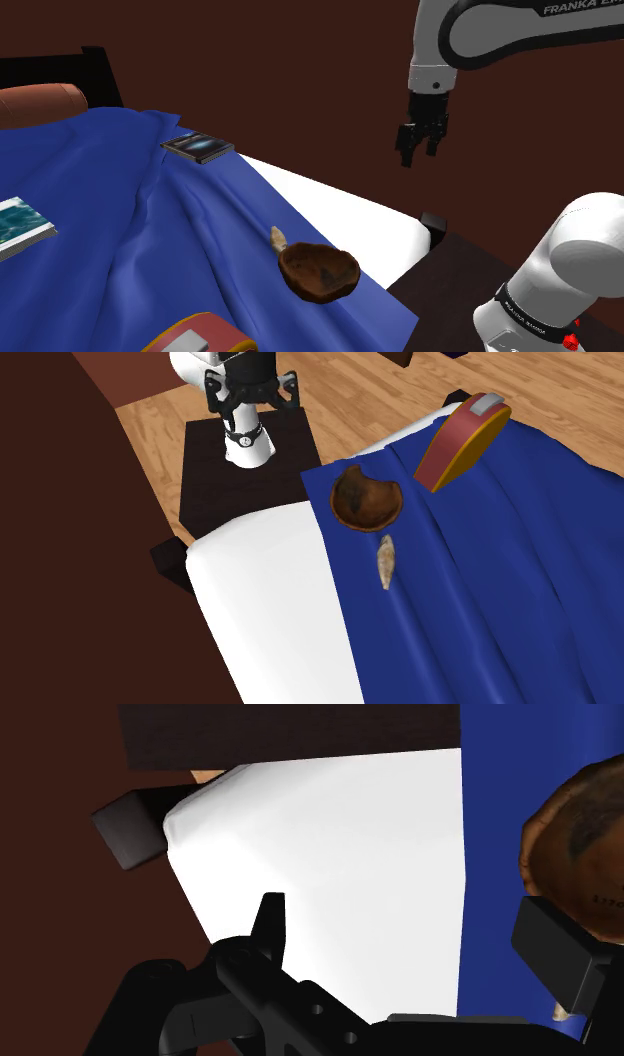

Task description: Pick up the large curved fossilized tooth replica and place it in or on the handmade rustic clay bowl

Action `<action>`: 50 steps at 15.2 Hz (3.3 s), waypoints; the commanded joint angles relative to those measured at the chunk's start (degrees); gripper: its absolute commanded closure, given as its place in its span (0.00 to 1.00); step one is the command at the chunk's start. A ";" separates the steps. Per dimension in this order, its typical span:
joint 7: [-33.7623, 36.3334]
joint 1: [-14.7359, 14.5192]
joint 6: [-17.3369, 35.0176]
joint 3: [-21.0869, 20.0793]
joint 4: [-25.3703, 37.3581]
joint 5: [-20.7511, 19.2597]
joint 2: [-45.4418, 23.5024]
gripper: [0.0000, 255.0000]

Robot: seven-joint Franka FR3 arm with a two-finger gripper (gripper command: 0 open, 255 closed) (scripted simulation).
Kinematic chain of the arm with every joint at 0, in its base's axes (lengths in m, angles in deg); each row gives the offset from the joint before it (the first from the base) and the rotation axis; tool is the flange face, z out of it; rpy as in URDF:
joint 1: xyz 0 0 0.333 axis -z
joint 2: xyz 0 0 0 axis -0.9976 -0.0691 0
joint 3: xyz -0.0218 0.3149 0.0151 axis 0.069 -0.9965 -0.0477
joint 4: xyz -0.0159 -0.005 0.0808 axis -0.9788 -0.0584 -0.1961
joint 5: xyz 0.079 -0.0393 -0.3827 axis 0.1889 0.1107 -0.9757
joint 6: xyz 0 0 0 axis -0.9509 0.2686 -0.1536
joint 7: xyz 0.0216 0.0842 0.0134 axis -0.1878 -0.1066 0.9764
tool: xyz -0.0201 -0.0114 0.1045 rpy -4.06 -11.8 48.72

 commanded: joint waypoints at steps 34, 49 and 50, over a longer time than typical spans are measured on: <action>46.28 -10.81 19.70 -11.83 51.66 -15.96 -68.64 0.00; 46.66 -10.87 22.48 -11.44 50.12 -16.56 -69.96 1.00; 46.66 -10.87 22.48 -11.44 50.12 -16.56 -69.97 1.00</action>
